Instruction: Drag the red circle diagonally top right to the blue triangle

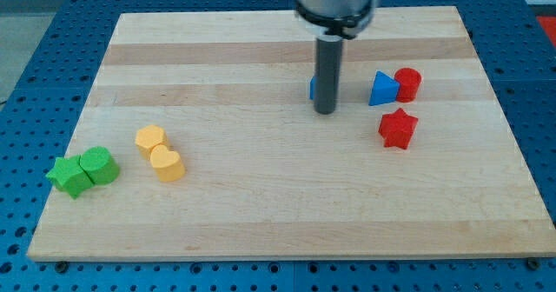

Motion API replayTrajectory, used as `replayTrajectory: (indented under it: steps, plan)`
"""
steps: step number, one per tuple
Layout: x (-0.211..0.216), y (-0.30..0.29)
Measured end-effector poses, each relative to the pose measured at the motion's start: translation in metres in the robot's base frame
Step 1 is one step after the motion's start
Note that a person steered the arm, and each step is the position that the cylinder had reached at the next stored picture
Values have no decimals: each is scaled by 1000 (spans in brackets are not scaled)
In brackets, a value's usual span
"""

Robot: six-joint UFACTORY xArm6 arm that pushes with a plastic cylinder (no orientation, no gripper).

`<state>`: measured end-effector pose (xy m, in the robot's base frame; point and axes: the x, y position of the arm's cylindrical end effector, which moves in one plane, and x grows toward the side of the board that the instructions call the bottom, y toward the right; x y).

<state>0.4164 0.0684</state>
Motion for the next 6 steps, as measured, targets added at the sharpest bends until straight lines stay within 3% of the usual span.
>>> replayTrajectory:
  steps: [5, 6]
  plan:
    - [1, 96]
    - [-16, 96]
